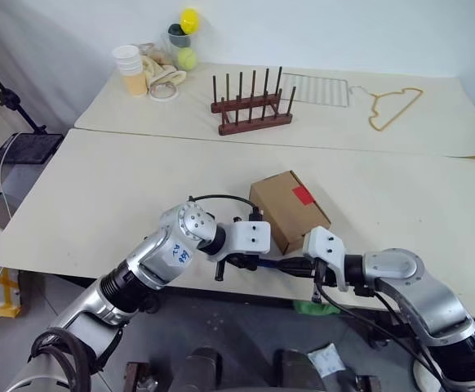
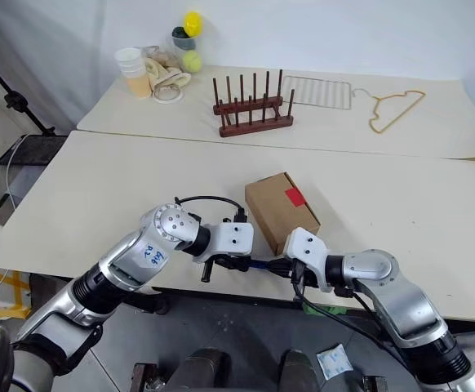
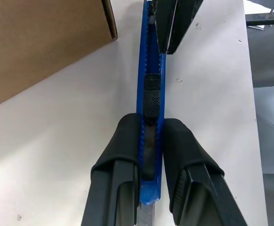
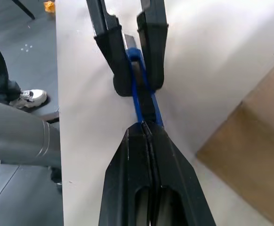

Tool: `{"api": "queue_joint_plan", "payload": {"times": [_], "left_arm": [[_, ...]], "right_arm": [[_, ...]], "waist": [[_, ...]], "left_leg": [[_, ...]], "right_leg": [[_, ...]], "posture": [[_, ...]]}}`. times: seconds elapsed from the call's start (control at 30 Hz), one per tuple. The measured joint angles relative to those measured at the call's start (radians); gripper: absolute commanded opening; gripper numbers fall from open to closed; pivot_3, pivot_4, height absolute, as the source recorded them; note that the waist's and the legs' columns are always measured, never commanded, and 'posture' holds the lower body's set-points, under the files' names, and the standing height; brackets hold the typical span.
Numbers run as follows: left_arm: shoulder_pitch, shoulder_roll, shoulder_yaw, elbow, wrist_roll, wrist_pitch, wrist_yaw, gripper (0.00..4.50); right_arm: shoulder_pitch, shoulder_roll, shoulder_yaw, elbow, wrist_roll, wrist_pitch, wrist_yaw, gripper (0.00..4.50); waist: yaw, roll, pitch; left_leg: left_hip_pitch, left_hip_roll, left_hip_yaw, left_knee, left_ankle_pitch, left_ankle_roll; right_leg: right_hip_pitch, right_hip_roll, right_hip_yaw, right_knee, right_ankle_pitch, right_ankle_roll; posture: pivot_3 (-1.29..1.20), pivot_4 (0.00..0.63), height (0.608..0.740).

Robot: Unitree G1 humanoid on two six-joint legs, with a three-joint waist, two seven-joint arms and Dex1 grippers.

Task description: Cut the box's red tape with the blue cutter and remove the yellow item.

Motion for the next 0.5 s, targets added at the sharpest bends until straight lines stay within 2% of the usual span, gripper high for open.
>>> {"api": "queue_joint_plan", "payload": {"times": [0.5], "left_arm": [[0.0,0.006,0.0,-0.003,0.0,0.007,0.0,0.47]], "right_arm": [[-0.014,0.084,0.038,0.054,-0.016,-0.022,-0.032,0.01]], "waist": [[-0.005,0.0,0.0]], "left_leg": [[0.001,0.0,0.0,0.0,0.0,0.0]], "right_leg": [[0.0,0.001,0.0,0.001,0.0,0.0]], "posture": [[0.0,0.15,0.74]]}}
